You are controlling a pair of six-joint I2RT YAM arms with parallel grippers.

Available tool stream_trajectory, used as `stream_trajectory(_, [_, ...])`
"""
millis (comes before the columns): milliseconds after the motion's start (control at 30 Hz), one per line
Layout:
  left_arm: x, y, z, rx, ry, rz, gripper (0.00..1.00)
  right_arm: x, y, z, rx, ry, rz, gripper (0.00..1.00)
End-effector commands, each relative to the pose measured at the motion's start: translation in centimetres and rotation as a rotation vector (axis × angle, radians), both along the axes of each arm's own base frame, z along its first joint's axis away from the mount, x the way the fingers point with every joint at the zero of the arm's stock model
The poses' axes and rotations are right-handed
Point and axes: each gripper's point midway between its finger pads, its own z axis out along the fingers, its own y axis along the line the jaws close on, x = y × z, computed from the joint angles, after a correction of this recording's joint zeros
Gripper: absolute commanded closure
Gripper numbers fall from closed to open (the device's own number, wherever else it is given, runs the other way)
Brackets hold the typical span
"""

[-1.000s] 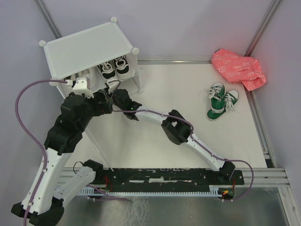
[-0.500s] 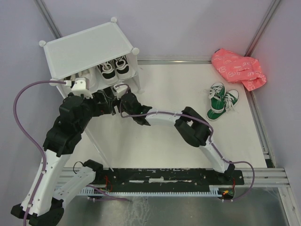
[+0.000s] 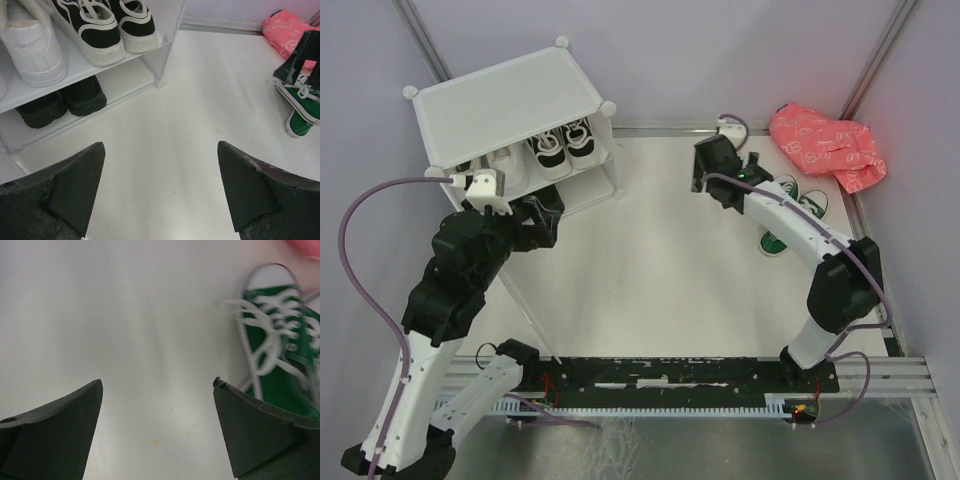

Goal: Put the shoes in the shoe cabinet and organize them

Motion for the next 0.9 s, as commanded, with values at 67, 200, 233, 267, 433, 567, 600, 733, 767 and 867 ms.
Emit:
stream_trajectory(67, [-0.9, -1.5, 1.6, -0.032, -0.079, -0.102, 0.01, -3.6, -14.2, 0.2, -0.091, 0.144, -0.321, 0.01])
stream_trajectory(200, [-1.3, -1.5, 1.4, -0.035, -0.083, -0.113, 0.01, -3.9, -17.0, -1.0, -0.127, 0.185, -0.376, 0.00])
stream_trajectory(233, [-1.4, -1.4, 1.3, -0.032, -0.083, -0.109, 0.01, -3.8, -17.2, -1.5, -0.133, 0.200, -0.380, 0.00])
stream_trajectory(267, [-1.4, -1.3, 1.3, -0.030, -0.083, -0.105, 0.01, -3.8, -17.2, -2.1, -0.134, 0.220, -0.379, 0.00])
stream_trajectory(433, [-1.8, -0.9, 1.1, -0.027, -0.080, -0.092, 0.01, -4.2, -18.9, -5.4, -0.146, 0.291, -0.445, 0.01])
stream_trajectory(567, [-2.0, -0.5, 1.2, -0.025, -0.086, -0.076, 0.01, -4.5, -20.2, -8.3, -0.070, 0.351, -0.477, 0.06])
stream_trajectory(600, [-2.0, -0.4, 1.3, -0.027, -0.088, -0.074, 0.01, -4.6, -20.4, -8.9, -0.049, 0.366, -0.481, 0.10])
stream_trajectory(733, [-2.0, -0.4, 1.4, -0.034, -0.090, -0.068, 0.01, -5.4, -21.0, -10.3, -0.024, 0.380, -0.497, 0.27])
stream_trajectory(767, [-2.0, -0.4, 1.4, -0.034, -0.091, -0.067, 0.01, -5.6, -21.0, -10.2, -0.027, 0.374, -0.492, 0.44])
stream_trajectory(867, [-2.0, -0.2, 1.5, -0.036, -0.089, -0.059, 0.01, -5.9, -21.0, -9.5, -0.028, 0.354, -0.462, 0.72])
